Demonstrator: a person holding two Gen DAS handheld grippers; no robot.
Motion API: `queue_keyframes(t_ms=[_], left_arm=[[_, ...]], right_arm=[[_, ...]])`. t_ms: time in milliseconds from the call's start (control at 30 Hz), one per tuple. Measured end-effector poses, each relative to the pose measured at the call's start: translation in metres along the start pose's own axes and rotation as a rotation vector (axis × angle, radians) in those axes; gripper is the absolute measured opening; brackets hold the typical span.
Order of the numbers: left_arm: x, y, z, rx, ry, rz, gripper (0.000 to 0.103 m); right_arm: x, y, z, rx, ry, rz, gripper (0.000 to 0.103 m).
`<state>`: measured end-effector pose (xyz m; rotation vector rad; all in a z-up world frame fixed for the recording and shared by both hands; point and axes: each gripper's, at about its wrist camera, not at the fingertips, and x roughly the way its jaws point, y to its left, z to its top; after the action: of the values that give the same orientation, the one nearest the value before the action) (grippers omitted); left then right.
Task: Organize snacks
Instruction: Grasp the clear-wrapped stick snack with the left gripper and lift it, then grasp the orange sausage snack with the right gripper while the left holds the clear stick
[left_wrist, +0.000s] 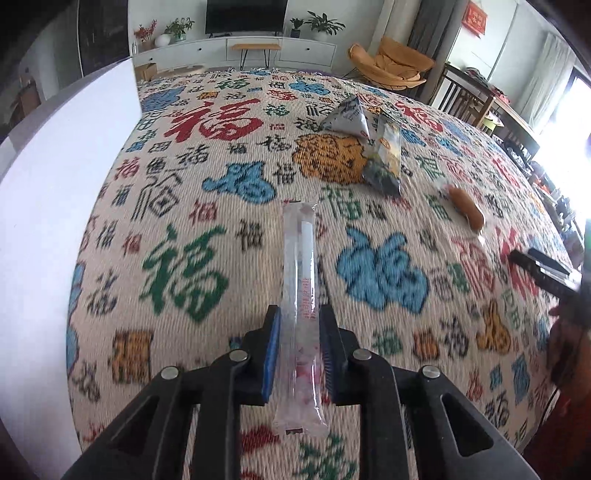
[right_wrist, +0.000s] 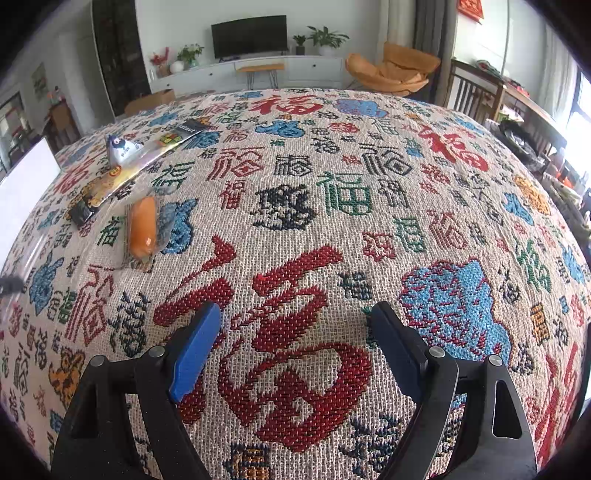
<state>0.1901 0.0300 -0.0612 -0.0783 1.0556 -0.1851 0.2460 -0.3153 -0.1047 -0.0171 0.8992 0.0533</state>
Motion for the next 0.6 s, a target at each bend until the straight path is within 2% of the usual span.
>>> queue_keyframes(t_ms=[33, 100, 167, 200, 267, 333, 367, 433, 600], left_arm=[[0.000, 0.001, -0.002, -0.001, -0.001, 0.000, 0.055], [-0.001, 0.003, -0.001, -0.004, -0.027, -0.007, 0.078], [0.000, 0.005, 0.003, -0.021, -0.063, 0.050, 0.079], [0.005, 0.006, 0.005, -0.021, -0.061, 0.055, 0.079], [0.013, 0.000, 0.006, 0.025, -0.079, 0.113, 0.081], [0.015, -0.008, -0.001, 0.079, -0.130, 0.172, 0.093], [0.015, -0.007, -0.001, 0.069, -0.124, 0.195, 0.096], [0.017, 0.003, 0.001, 0.017, -0.105, 0.172, 0.102], [0.017, 0.005, 0.001, 0.011, -0.103, 0.176, 0.103]], right_arm=[[0.000, 0.000, 0.000, 0.000, 0.000, 0.000, 0.086], [0.000, 0.000, 0.000, 0.000, 0.000, 0.000, 0.086], [0.000, 0.000, 0.000, 0.000, 0.000, -0.001, 0.086], [0.000, 0.000, 0.000, 0.000, 0.000, -0.001, 0.086], [0.000, 0.000, 0.000, 0.000, 0.000, 0.000, 0.086], [0.000, 0.000, 0.000, 0.000, 0.000, 0.000, 0.086], [0.000, 0.000, 0.000, 0.001, 0.000, 0.000, 0.086], [0.000, 0.000, 0.000, 0.000, 0.000, 0.000, 0.086], [0.001, 0.001, 0.000, 0.001, 0.000, 0.000, 0.087]])
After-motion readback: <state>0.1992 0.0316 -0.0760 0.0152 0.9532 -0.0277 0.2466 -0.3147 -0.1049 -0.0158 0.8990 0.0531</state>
